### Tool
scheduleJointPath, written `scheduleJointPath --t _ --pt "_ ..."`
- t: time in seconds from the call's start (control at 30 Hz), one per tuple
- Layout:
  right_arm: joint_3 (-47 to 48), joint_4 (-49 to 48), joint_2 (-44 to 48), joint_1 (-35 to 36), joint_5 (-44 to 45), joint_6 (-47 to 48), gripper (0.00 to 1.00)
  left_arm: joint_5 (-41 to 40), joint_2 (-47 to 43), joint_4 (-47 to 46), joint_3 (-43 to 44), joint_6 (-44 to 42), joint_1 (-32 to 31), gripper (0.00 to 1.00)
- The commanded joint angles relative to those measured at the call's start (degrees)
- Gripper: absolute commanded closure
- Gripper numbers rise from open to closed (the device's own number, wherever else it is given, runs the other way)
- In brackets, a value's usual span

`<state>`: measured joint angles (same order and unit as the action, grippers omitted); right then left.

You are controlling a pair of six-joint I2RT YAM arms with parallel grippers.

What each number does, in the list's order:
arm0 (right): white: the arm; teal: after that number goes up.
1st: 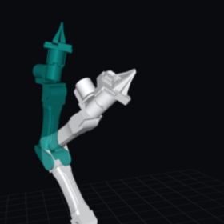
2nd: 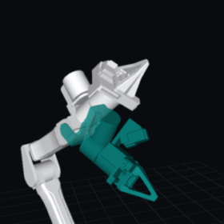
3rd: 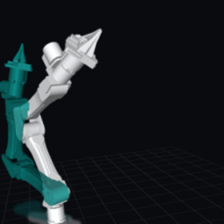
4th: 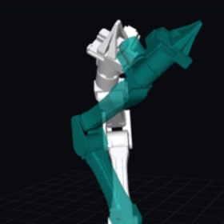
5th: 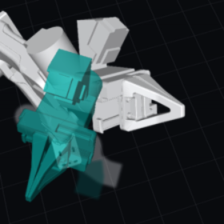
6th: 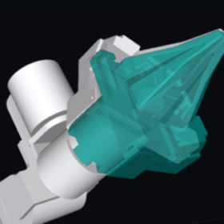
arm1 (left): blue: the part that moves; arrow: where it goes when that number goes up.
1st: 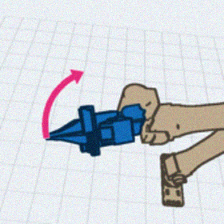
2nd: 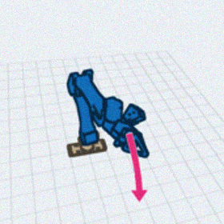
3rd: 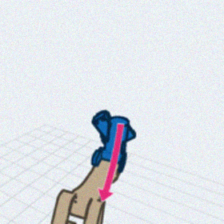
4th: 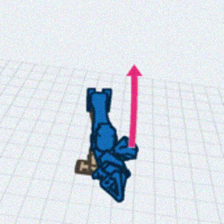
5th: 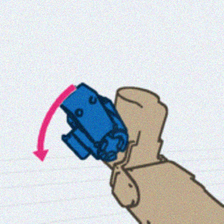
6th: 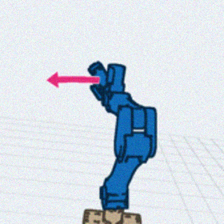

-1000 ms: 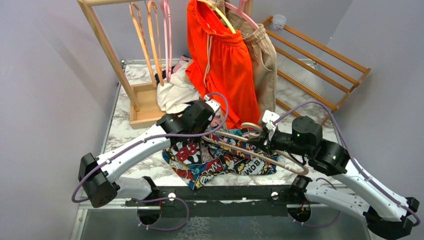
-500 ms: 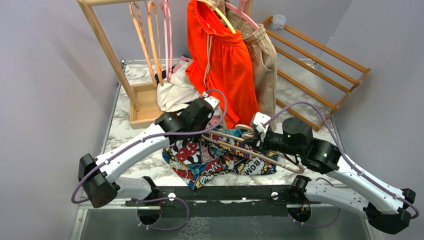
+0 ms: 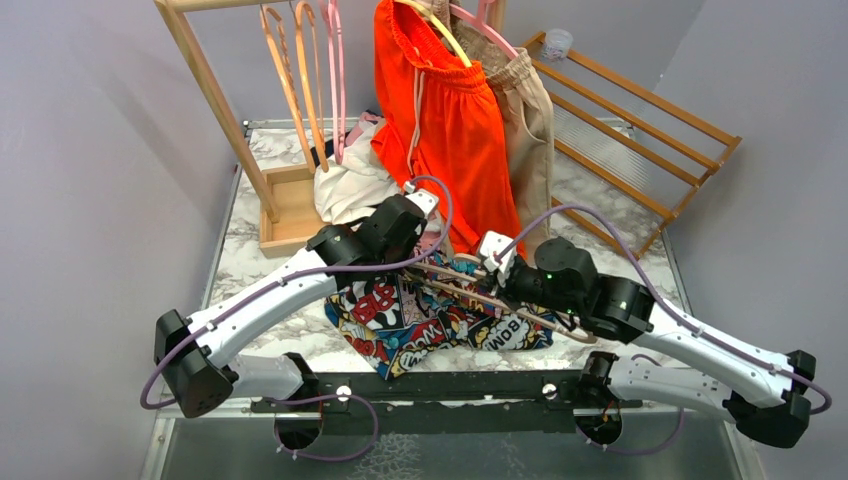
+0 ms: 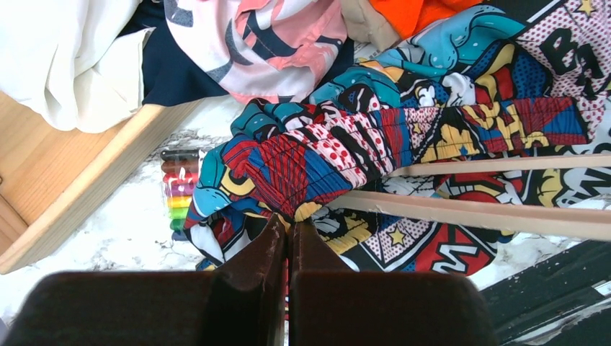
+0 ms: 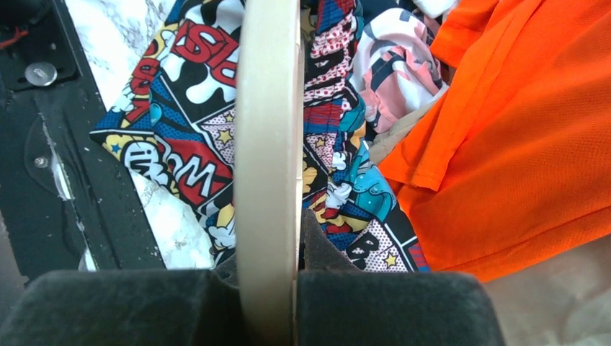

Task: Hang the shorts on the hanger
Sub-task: Hang the shorts on the hanger.

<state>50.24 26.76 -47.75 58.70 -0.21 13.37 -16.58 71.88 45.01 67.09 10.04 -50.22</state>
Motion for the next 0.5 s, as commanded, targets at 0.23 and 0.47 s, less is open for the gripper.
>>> scheduleJointPath --t 0.23,0.47 --pt "-1.0 -12.5 -4.6 1.1 6.8 -2.5 0.99 3.7 -6.9 -4.2 0.1 2.2 0.2 1.0" --pt "-4.3 -23.5 -3.5 1.2 3.0 -5.7 0.99 6.1 -9.3 -4.5 -1.1 3.4 0.2 1.0"
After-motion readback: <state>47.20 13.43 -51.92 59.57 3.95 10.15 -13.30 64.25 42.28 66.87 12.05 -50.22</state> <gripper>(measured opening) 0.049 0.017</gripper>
